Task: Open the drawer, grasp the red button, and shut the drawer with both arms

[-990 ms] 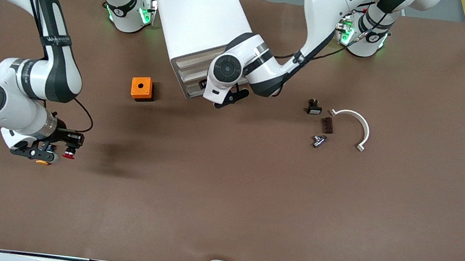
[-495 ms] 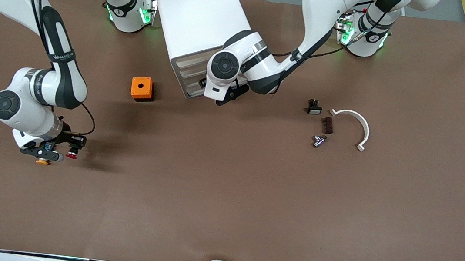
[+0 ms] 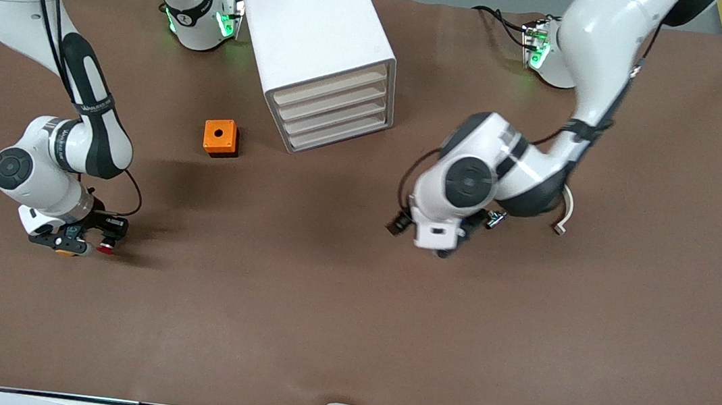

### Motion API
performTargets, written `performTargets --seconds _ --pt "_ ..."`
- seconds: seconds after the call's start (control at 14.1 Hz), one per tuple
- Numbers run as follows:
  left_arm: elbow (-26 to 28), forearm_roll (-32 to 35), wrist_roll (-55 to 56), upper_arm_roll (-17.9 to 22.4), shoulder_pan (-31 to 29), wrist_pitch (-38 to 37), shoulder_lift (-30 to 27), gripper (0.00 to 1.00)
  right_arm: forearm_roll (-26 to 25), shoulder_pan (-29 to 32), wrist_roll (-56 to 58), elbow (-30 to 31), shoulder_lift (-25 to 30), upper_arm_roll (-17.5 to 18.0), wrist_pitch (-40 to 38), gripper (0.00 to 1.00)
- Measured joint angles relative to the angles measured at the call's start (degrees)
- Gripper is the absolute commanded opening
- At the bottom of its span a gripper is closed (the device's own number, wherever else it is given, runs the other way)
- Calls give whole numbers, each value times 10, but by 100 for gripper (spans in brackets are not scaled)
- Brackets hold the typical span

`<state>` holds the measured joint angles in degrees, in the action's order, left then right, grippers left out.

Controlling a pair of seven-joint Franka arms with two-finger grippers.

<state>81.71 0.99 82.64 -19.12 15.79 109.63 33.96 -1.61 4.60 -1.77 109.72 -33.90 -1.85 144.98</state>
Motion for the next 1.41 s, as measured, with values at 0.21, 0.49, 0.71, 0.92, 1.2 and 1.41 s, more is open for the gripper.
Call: performTargets --seconds 0.21,0.49,0.71,0.92,1.2,1.41 --pt "-2 38 -103 0 -71 -64 -53 100 0 1 0 -8 -4 0 -1 100" --pt "-2 51 -302 1 -158 -119 -127 100 0 3 0 -27 -3 1 -33 100" --pt "-1 51 -430 1 -210 -163 -172 100 0 3 11 -76 30 5 -155 100" --pt "3 51 -549 5 -235 -192 -213 100 0 3 31 -133 91 5 -303 100" --pt "74 18 -683 96 -191 -216 -318 100 1 3 35 -178 172 6 -428 100" --pt "137 3 -722 140 -169 -230 -393 100 3 3 35 -205 221 10 -495 100"
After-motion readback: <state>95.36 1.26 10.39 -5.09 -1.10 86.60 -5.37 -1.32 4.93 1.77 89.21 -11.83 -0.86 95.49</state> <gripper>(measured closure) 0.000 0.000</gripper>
